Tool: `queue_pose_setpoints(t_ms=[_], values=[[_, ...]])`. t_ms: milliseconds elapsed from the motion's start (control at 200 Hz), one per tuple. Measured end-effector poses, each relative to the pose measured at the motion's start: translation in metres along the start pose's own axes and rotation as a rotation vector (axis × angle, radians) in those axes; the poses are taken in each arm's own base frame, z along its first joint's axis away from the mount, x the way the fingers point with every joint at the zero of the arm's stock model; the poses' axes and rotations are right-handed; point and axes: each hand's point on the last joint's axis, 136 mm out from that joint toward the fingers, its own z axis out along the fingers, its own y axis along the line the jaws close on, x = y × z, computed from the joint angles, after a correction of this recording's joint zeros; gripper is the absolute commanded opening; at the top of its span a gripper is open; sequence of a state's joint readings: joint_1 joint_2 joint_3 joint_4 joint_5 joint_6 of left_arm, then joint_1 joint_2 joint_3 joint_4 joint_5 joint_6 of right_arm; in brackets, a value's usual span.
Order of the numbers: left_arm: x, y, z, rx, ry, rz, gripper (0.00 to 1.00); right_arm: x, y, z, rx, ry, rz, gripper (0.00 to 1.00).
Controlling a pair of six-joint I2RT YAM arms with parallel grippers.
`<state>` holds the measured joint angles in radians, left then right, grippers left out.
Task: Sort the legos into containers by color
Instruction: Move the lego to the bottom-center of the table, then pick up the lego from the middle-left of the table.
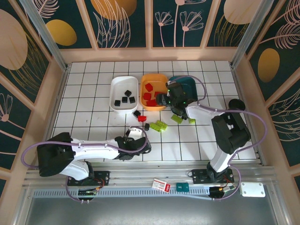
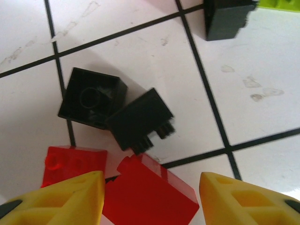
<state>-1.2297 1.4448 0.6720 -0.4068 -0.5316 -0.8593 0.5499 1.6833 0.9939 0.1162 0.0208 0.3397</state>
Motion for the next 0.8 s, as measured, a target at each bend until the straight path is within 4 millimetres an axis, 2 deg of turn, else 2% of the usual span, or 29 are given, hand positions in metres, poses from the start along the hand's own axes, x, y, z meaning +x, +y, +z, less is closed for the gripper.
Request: queue_pose_setpoints(t_ms=[175, 320, 395, 515, 641, 801], values=[[0.003, -0.022, -0.009, 0.105, 0.028, -0.011, 0.56, -0.019, -0.011, -0.019, 0.003, -0.065, 0.033, 0.66], [0.0, -0.025, -0.016, 0.128, 0.036, -0.032, 0.77, -0.019, -0.015, -0.027, 0.006, -0.079, 0.038, 0.66], [-0.004, -0.024, -0.022, 0.137, 0.025, -0.045, 0.81, -0.017, -0.016, -0.029, 0.008, -0.076, 0.039, 0.66], [-0.007, -0.025, -0.025, 0.141, 0.025, -0.049, 0.81, -0.015, -0.017, -0.029, 0.009, -0.074, 0.039, 0.66], [0.005, -0.023, -0.013, 0.102, 0.062, -0.02, 0.79, -0.011, -0.019, -0.03, 0.011, -0.069, 0.043, 0.66], [0.021, -0.02, 0.003, 0.048, 0.107, 0.03, 0.67, -0.009, -0.019, -0.038, 0.007, -0.077, 0.046, 0.66]])
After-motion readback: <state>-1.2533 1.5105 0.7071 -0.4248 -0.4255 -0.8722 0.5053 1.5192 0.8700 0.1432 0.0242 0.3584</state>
